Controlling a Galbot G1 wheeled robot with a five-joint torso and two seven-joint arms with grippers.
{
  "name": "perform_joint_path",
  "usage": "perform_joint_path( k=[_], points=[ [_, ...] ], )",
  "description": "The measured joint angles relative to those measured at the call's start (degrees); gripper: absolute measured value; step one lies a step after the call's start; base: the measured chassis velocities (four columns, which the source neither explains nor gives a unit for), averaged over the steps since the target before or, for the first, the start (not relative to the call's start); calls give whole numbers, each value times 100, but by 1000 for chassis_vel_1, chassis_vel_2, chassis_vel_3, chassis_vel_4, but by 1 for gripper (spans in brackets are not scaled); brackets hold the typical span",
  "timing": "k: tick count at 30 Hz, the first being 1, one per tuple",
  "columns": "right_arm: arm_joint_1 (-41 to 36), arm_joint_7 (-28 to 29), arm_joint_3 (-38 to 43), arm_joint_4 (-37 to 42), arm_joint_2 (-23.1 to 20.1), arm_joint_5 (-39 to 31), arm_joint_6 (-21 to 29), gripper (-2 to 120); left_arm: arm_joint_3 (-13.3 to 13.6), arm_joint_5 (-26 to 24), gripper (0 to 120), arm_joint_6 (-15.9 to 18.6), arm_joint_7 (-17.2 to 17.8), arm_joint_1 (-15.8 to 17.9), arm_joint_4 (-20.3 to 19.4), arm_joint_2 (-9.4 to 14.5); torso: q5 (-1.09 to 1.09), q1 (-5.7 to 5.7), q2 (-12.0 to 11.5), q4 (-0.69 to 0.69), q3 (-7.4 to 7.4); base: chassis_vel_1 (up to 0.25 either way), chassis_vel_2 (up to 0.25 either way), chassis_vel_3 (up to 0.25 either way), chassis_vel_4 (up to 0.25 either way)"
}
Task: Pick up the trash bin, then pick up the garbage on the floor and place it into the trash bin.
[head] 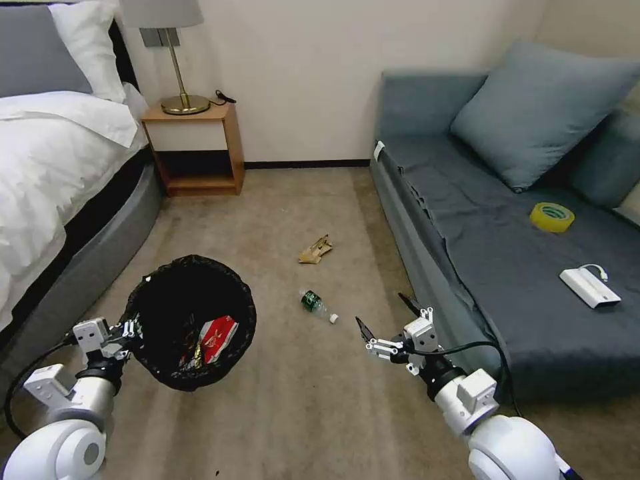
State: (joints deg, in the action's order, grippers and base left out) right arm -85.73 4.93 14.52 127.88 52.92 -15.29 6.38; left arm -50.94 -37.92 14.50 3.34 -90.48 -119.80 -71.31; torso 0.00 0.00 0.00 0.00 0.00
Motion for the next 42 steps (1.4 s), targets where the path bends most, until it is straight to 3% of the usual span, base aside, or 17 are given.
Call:
perform_joint_path(
  k=[19, 42],
  points=[
    [-65, -8, -2, 39, 16, -26, -11, 100, -82, -23, 4, 6, -3, -43, 8, -10, 0, 0, 0, 0, 0, -119, 119, 116, -120],
    [86, -29, -224, -113, 34, -3, -191, 100, -125, 6, 4, -29, -24, -29, 79, 9, 2, 0, 0, -1, 0, -214, 210, 218, -207]
  ],
)
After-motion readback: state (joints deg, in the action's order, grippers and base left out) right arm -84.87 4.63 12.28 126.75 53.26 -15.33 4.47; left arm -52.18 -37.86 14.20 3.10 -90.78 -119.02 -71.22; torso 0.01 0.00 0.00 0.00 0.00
